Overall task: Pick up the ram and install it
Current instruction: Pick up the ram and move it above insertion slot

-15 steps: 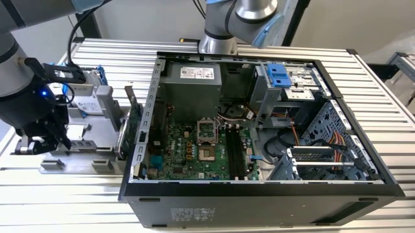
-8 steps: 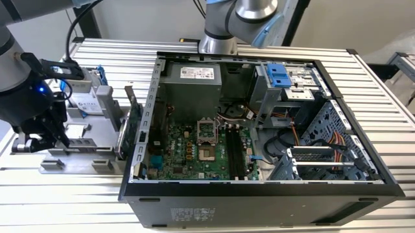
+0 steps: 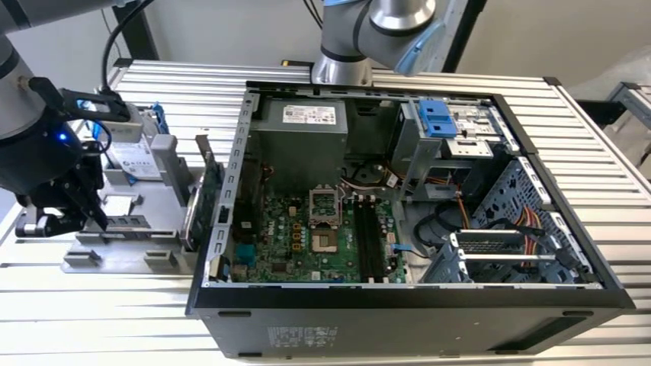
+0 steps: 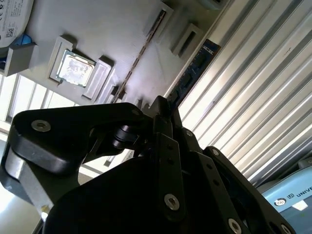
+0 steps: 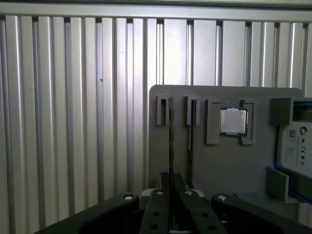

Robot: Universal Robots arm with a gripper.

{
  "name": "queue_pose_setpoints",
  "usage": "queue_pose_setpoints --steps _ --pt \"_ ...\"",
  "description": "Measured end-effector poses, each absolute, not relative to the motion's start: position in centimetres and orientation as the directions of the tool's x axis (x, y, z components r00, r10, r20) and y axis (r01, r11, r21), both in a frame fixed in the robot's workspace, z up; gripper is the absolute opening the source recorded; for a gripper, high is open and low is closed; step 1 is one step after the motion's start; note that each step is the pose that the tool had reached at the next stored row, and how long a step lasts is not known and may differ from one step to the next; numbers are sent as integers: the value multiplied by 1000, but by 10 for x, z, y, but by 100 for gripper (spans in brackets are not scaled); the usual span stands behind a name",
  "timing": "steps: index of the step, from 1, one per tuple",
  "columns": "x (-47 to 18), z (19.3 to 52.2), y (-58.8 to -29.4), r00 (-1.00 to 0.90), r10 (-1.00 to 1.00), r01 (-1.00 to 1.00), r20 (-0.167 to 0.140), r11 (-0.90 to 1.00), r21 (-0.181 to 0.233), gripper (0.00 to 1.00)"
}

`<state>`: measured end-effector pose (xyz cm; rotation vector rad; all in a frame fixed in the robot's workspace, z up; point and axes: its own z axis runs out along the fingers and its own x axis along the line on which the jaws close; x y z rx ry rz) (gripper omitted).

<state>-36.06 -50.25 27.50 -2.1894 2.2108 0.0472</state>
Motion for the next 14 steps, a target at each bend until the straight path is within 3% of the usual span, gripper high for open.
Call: queue_pose_setpoints --steps 14 --pt "-361 286 -503 -10 -999 -1000 -42 9 1 0"
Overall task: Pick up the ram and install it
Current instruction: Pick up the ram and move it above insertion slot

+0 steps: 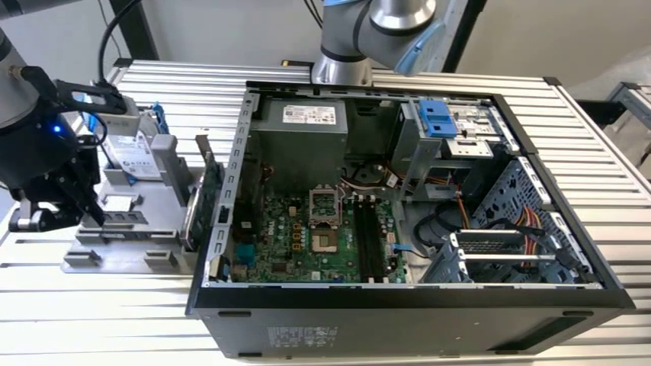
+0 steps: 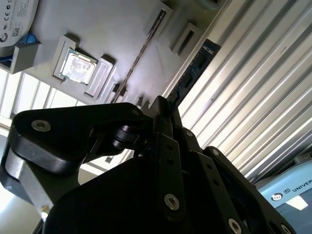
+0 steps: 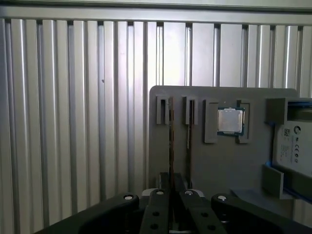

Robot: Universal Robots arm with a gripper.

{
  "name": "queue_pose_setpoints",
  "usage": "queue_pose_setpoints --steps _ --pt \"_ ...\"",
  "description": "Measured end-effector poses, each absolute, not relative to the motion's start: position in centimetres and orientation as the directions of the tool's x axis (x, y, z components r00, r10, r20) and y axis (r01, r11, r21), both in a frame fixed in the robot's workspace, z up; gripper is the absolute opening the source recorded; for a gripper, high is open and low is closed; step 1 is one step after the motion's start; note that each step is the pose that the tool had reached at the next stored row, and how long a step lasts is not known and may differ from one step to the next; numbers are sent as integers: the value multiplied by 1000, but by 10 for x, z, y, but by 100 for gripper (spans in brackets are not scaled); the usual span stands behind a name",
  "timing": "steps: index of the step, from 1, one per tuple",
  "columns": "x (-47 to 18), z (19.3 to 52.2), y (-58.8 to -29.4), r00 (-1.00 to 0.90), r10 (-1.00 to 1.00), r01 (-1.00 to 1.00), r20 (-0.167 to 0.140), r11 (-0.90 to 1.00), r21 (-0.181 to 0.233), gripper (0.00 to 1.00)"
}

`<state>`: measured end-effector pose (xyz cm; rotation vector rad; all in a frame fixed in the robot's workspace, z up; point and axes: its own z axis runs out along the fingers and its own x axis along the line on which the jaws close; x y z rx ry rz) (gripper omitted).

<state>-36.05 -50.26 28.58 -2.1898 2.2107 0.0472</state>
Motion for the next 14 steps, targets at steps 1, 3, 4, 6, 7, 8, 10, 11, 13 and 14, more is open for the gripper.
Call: queue_pose_setpoints --steps 1,3,4,6,7,8,10,11,13,14 --pt "-361 287 -503 -10 -999 -1000 -42 10 1 0" --pt "-361 290 -503 -10 -999 -1000 -42 10 1 0" --pt "-361 292 -503 -10 -999 -1000 -42 10 1 0" --pt "-361 294 -503 -10 -999 -1000 -42 10 1 0" --pt "-361 296 -503 -10 -999 -1000 -42 10 1 0" --pt "-361 297 -503 -10 -999 -1000 -42 10 1 0" --pt "-361 300 -503 -10 -999 -1000 -42 10 1 0" --pt "-361 301 -503 -10 -999 -1000 -42 10 1 0" --pt "-361 304 -503 -10 -999 -1000 -42 10 1 0" --pt "-361 305 -503 -10 -999 -1000 -42 10 1 0"
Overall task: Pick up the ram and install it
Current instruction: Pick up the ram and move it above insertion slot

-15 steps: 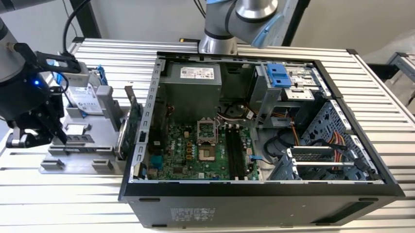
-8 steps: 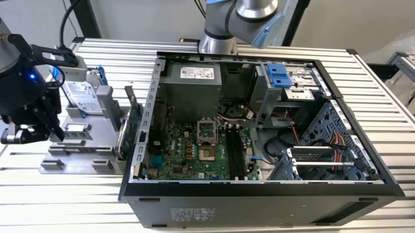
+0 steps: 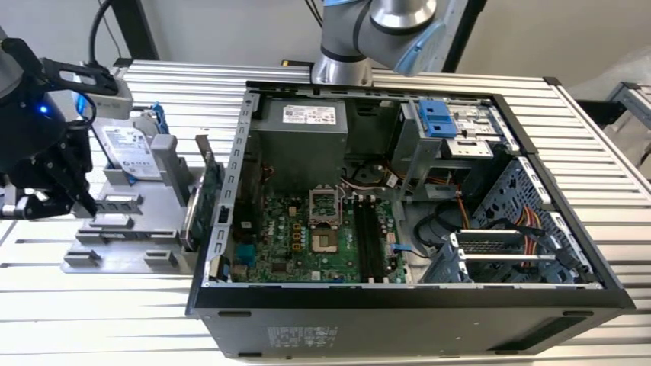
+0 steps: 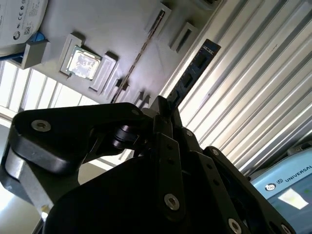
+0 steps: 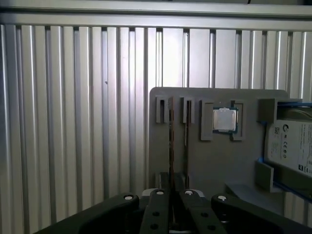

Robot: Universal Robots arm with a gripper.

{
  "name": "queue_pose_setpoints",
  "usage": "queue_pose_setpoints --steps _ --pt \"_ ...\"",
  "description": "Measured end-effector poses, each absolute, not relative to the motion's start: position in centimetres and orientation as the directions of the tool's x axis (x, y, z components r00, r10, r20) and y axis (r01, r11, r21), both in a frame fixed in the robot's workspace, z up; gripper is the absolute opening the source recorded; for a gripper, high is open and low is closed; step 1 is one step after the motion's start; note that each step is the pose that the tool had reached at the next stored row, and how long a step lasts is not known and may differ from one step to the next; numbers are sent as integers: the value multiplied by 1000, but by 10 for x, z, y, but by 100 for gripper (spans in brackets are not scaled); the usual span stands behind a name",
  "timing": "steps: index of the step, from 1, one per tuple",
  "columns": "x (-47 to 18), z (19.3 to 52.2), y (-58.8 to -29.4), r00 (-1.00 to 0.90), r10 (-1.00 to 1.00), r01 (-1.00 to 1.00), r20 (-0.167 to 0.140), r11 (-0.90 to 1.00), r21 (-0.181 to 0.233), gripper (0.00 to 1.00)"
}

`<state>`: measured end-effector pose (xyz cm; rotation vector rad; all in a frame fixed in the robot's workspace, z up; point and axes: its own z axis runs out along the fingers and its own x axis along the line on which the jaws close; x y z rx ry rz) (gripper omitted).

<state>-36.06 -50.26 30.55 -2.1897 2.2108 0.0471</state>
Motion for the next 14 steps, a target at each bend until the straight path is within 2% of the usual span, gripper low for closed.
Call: queue_pose_setpoints --steps 14 --pt "-361 324 -503 -10 -999 -1000 -42 10 0 0"
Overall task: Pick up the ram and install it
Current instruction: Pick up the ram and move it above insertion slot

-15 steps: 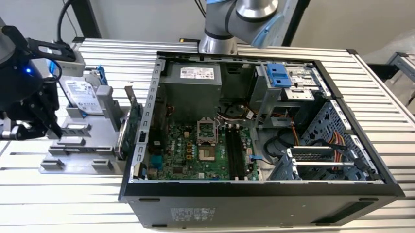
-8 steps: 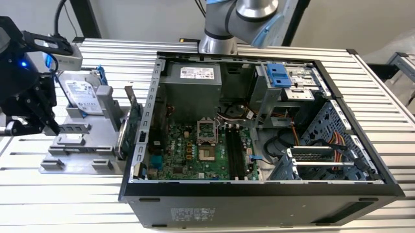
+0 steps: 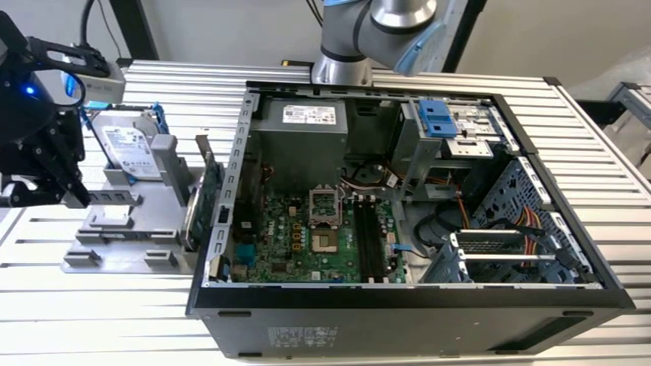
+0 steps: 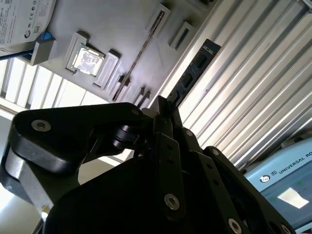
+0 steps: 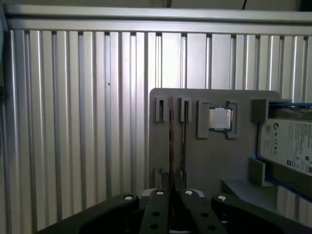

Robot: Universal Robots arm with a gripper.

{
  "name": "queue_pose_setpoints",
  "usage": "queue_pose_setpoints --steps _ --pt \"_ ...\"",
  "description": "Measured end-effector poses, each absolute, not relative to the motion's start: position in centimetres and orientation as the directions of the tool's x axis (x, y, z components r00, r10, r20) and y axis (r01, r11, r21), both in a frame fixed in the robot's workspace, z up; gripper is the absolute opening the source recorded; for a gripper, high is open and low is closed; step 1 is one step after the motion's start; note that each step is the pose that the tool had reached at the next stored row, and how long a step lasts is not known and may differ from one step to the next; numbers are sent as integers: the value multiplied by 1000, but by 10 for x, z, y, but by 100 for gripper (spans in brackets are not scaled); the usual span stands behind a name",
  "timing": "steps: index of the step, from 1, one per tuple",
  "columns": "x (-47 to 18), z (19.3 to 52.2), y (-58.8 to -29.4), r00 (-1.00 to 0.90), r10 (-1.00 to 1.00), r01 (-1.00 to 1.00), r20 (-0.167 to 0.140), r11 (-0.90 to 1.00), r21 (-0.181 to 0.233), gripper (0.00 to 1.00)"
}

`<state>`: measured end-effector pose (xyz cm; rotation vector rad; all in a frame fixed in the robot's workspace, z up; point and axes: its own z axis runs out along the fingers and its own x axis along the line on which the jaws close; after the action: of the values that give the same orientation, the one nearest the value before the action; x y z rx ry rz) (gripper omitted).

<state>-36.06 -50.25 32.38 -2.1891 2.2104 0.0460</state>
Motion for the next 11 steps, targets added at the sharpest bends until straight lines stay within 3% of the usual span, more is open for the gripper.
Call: queue_pose_setpoints --steps 11 --pt "-361 339 -503 -10 -999 -1000 -42 10 -1 0"
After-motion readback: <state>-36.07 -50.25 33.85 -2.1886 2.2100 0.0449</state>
